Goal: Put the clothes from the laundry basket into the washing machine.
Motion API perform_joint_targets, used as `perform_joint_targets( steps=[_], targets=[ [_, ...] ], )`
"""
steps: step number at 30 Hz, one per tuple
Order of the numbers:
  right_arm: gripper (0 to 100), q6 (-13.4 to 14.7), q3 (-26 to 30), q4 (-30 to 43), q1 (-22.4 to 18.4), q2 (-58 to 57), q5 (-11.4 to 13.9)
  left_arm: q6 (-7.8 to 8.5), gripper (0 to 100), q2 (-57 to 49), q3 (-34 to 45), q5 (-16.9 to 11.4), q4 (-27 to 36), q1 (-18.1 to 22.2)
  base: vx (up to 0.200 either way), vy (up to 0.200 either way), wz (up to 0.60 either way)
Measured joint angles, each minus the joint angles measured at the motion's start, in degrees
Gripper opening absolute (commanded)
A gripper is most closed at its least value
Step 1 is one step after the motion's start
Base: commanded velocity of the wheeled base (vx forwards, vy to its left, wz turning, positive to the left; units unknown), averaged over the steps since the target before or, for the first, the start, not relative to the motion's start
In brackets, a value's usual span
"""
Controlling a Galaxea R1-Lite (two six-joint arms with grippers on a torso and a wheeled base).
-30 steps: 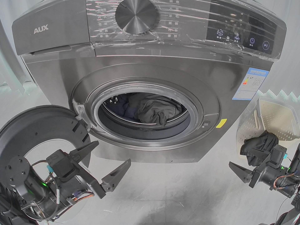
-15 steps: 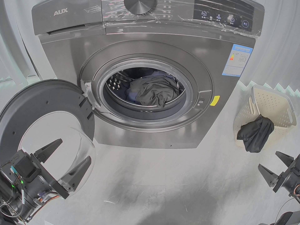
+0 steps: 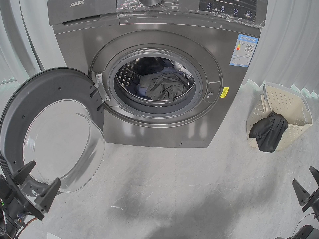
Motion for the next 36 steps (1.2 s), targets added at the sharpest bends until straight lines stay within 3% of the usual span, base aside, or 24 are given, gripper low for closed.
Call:
perform_joint_targets(
  steps=[6, 13, 20, 25, 29, 32, 36],
  targets=[
    [100, -0.39, -0.02, 5.69, -2.78, -6.81, 0.22, -0.49, 100, -13.92, 0.00, -2.74, 14.02, 5.44, 0.000, -0.200, 0.00],
    [100, -0.63, -0.02, 16.46, -6.30, -16.63, 0.50, -0.63, 100, -26.27, -0.02, -6.11, 25.02, 13.34, 0.000, -0.200, 0.00],
    [100, -1.29, -0.02, 27.34, -11.41, -24.20, 5.06, -0.17, 100, -34.43, -0.02, -10.29, 32.85, 19.88, 0.000, 0.000, 0.00],
    [100, -1.48, -0.02, 27.56, -12.46, -26.36, 5.11, 1.69, 100, -37.43, -0.02, -10.86, 37.32, 24.42, 0.000, 0.000, 0.00],
    [100, -1.12, -0.02, 27.45, -12.79, -27.08, 4.53, 3.82, 100, -39.36, -0.02, -10.85, 44.62, 28.01, 0.000, 0.000, 0.00],
    [100, -0.85, -0.02, 27.39, -12.84, -27.34, 4.21, 3.82, 100, -40.74, -0.02, -10.86, 47.57, 29.17, 0.000, 0.000, 0.00],
    [100, -1.34, -0.02, 27.33, -12.89, -27.51, 4.32, 3.45, 100, -42.12, -0.02, -11.07, 46.03, 30.03, 0.000, 0.000, 0.00]
  ],
)
